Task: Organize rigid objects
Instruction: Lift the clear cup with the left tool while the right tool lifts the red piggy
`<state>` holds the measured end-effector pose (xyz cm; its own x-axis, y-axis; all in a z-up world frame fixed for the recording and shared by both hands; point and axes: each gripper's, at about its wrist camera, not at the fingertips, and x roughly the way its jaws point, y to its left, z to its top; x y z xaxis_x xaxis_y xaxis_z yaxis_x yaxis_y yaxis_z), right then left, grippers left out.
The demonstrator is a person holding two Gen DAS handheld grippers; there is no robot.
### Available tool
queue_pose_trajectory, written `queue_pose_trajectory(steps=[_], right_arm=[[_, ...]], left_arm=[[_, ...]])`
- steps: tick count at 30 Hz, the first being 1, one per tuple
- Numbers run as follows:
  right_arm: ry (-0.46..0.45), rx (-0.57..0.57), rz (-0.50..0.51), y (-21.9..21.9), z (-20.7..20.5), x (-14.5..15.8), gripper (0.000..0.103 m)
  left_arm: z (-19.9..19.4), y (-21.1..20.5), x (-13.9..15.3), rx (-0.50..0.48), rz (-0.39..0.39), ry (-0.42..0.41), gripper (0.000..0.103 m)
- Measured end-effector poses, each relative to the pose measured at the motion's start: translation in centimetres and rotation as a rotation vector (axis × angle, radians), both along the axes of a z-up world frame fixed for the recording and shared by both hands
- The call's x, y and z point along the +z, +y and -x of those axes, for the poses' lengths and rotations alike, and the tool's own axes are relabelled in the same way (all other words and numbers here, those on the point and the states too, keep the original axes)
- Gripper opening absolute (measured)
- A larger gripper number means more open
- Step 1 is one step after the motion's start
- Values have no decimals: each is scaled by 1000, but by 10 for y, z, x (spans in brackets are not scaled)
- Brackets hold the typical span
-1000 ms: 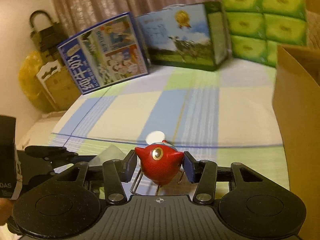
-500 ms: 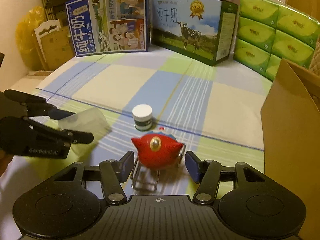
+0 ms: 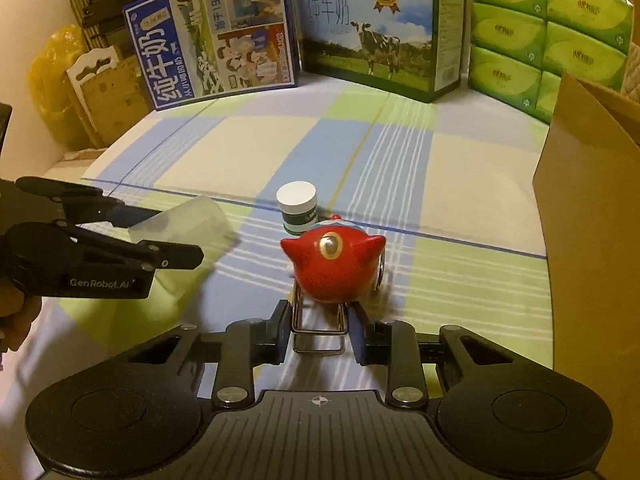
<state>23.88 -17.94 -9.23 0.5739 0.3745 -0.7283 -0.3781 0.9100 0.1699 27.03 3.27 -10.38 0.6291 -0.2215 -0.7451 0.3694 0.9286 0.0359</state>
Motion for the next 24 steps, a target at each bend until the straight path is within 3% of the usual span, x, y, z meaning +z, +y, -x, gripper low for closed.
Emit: queue_pose_trajectory(steps=[2,6,14,16,18,24], right_arm=[[4,-1,-55,-4,1,4,27],[63,-24,-287,-19,-5,9,27],[217,-194,-648,-61,-22,0,27],[199,-253,-646,-69,-22,2,27],[134,-252,-533,-67,-23,11,27],[64,-259,-413,-62,-25,14,27]], left_arm=[[0,1,1,2,5,-2,48],[0,2,1,6,8,-1,48],[0,5,2,14,17,-2,48],[0,4,2,11,12,-2,48],[0,3,2,11,10,-2,48],[-1,4,2,11,10,-2,48]])
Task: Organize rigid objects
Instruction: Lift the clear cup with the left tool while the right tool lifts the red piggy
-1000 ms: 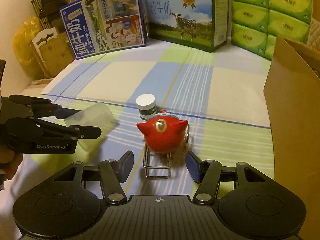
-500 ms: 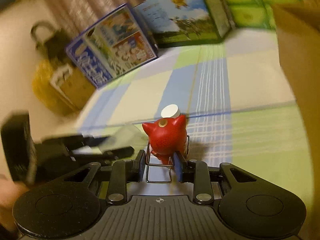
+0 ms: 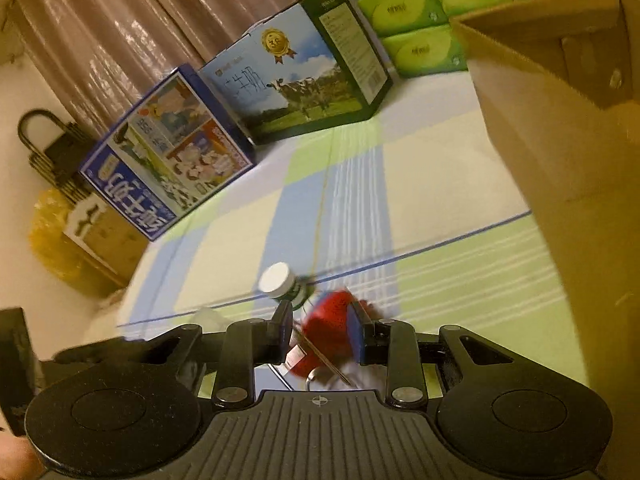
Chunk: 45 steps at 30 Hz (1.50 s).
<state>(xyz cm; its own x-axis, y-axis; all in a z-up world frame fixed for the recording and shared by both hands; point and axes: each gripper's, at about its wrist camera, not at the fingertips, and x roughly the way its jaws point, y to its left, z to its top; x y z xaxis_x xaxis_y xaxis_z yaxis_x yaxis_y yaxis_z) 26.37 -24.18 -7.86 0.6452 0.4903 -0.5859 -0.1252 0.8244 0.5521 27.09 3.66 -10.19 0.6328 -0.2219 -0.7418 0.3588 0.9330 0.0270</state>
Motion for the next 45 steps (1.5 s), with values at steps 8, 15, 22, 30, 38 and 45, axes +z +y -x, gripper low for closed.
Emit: queue_pose_trajectory(steps=[8,15,22,30,38,45], right_arm=[[-185,175,326,31,39,15,53],[-312,381,559,76,50,1,53],[-313,378,590,80,43,-3,21],[-304,271,383,54,45,18,0],[-176,162,-48,14,27,21,0],[-258,171,-178,4,32,40,0]], left_arm=[[0,3,1,8,8,0,48],[1,3,2,9,9,-2,48],[0,4,3,11,13,-4,48],[1,5,4,21,16,-6,48],[1,4,3,19,17,-6,48],[2,3,4,14,13,-5,48]])
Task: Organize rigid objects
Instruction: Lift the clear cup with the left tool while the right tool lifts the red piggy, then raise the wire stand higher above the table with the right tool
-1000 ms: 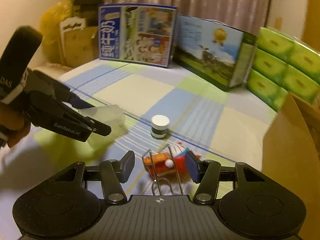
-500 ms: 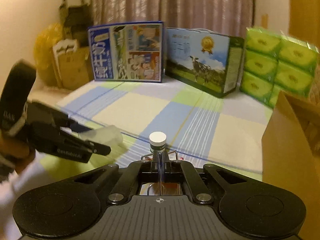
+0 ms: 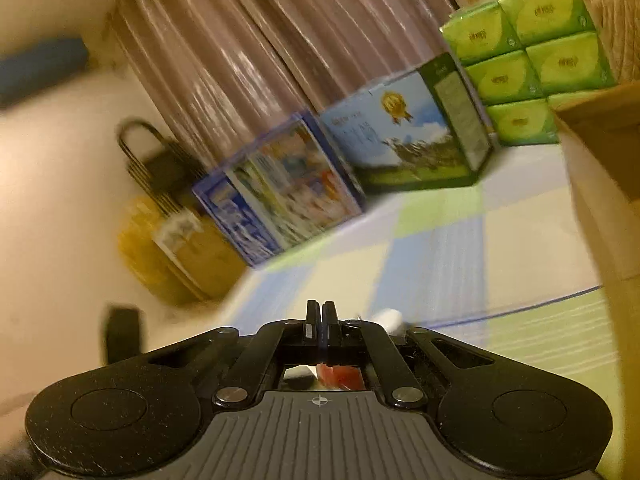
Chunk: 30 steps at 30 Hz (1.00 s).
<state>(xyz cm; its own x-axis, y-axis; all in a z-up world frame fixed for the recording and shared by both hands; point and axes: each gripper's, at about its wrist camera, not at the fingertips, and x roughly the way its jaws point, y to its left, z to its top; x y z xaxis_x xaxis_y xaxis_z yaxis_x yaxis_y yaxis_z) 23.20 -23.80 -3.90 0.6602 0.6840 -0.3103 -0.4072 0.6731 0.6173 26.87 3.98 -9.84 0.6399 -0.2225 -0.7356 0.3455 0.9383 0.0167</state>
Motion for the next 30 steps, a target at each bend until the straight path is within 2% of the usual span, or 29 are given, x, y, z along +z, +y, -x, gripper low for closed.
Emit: queue_pose_trajectory(steps=[2,5,10,12,13,14,16,20,24,26,27,29,30], right_arm=[[-32,-12,146,10,2,5,0],[46,-22,135,8,-2,-5,0],[23,-13,292,17,17,-7,0],[-4,22,368,27,30,-9,18],[-22,45,420,35,39,-11,52],[-45,65,452,40,48,-14,73],[-100,120,517,54,61,-19,73],[-223,251,732,89,75,-35,73],[-215,299,795,104,68,-54,70],[-195,323,822,109,64,-61,46],[-199,323,852,111,63,-65,43],[-203,319,887,112,63,-68,28],[-204,310,890,111,63,-68,25]], left_arm=[[0,1,0,1,-2,1,48],[2,4,1,4,-3,0,48],[8,14,4,13,-10,-4,48],[10,18,6,19,-12,-5,48],[11,20,7,22,-13,-7,48],[12,22,8,24,-11,-8,48],[14,25,11,27,-7,-12,48],[17,28,14,26,-5,-19,48],[17,30,15,30,-3,-21,48],[17,30,15,29,-1,-21,48],[17,29,15,26,-1,-21,48],[17,28,16,21,0,-21,48],[18,27,16,17,-1,-22,48]])
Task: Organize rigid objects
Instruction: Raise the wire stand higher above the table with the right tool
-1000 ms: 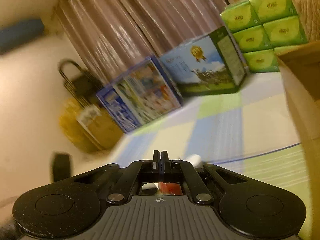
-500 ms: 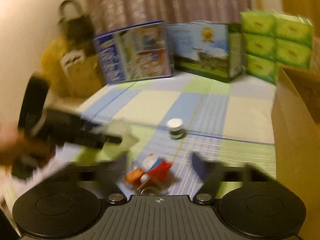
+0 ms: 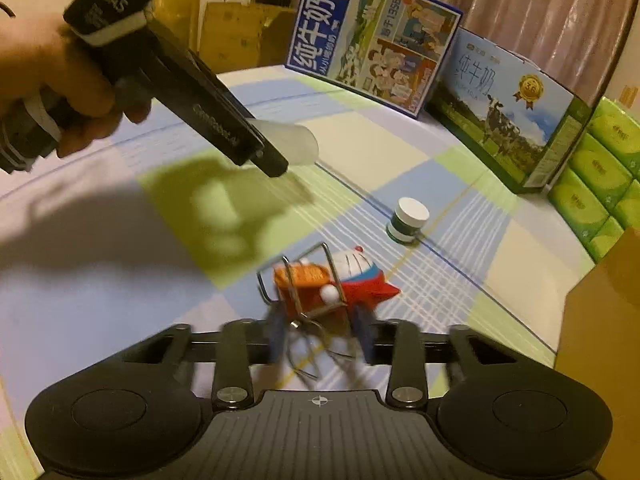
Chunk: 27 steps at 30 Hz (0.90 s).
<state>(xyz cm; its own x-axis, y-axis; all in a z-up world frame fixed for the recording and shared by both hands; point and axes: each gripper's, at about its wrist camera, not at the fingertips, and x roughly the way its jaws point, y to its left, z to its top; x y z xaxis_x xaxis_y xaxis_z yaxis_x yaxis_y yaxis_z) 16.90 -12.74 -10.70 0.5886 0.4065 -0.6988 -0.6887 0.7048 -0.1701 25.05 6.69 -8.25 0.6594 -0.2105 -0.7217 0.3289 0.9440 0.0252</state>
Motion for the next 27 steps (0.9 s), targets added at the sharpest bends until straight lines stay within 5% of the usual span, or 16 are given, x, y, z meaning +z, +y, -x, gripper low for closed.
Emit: queue_pose_trajectory(steps=[6,13,16,19,22,27], right_arm=[[64,-104,-162,-21,-6,17,16],[350,-303,-556,-65,-33,22,13],[364,-351,-606,-73,-37,26,13],[411,-401,-649,-83,-44,23,13],[245,-501,-432,-78,-36,29,14],[196,-554,-400,-88,-27,36,23]], left_arm=[[7,-1,7,-17,-2,-7,48],[25,0,19,-18,17,-11,48],[34,2,21,-13,30,-6,48],[44,1,22,-23,39,1,48],[50,0,23,-31,33,1,48],[52,5,27,-14,40,-7,48]])
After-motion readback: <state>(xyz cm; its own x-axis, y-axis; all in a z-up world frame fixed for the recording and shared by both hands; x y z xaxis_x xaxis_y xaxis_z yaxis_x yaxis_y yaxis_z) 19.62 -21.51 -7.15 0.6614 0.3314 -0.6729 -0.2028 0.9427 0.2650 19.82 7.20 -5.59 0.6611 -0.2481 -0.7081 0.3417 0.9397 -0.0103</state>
